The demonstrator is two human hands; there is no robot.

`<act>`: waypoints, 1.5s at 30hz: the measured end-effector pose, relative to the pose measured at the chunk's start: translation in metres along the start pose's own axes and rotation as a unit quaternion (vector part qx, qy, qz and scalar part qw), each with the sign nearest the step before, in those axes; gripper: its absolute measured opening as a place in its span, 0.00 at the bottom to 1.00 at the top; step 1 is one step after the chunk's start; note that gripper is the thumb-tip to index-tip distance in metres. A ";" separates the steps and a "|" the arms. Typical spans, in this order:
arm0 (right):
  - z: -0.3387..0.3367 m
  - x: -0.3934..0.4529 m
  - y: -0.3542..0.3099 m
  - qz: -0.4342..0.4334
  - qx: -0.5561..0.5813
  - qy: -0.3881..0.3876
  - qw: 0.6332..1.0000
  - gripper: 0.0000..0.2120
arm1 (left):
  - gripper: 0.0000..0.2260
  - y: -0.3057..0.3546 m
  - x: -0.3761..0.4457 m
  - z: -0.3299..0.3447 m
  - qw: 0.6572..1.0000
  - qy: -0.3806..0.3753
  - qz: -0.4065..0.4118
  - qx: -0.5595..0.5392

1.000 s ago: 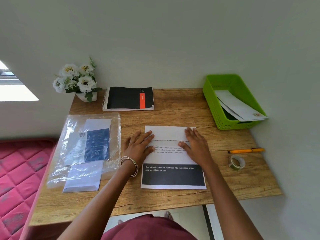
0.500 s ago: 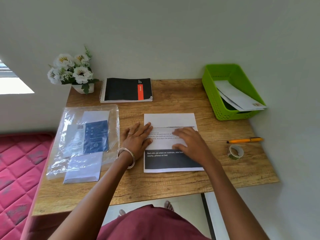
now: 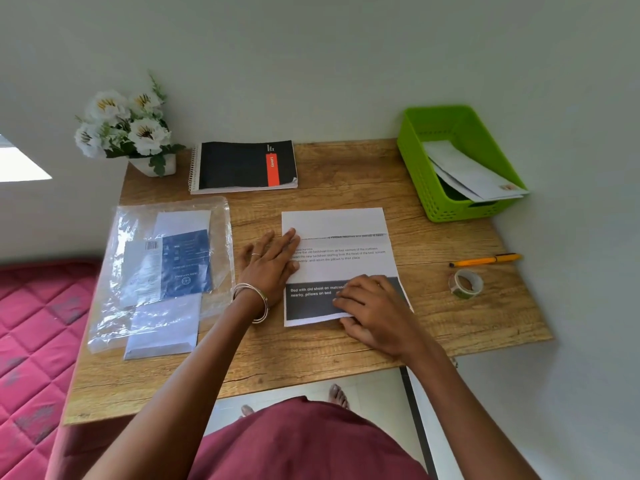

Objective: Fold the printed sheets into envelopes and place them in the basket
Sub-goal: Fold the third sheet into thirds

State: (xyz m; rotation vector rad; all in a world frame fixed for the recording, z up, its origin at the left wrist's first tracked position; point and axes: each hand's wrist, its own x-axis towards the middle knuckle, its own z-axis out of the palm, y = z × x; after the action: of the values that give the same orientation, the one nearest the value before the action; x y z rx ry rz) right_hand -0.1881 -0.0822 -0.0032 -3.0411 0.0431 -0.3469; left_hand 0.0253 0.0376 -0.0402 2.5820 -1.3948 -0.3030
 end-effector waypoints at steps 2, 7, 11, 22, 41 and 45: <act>-0.006 0.004 -0.001 0.009 -0.020 0.036 0.999 0.10 | 0.21 -0.001 0.001 -0.001 1.000 0.006 -0.001 -0.019; -0.011 0.022 0.004 0.115 -0.083 0.121 0.982 0.09 | 0.28 -0.001 0.003 -0.009 0.988 0.010 -0.030 -0.151; 0.002 0.039 0.005 0.231 -0.086 0.121 0.962 0.16 | 0.38 -0.008 0.008 -0.009 0.957 0.000 -0.076 -0.281; 0.030 0.058 -0.007 0.357 -0.029 0.010 0.934 0.37 | 0.42 -0.003 0.004 -0.015 0.992 -0.042 -0.002 -0.118; 0.018 0.024 0.029 0.065 -0.088 0.024 0.994 0.21 | 0.43 -0.004 0.005 -0.016 0.988 -0.045 0.004 -0.148; 0.021 0.026 0.027 -0.006 -0.092 -0.018 0.996 0.27 | 0.43 -0.002 0.004 -0.018 0.989 -0.053 0.001 -0.141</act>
State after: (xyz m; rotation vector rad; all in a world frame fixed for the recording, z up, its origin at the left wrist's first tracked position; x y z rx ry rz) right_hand -0.1581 -0.1088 -0.0202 -3.2306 0.0572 -0.3056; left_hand 0.0340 0.0364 -0.0240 2.3628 -1.2815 -0.5998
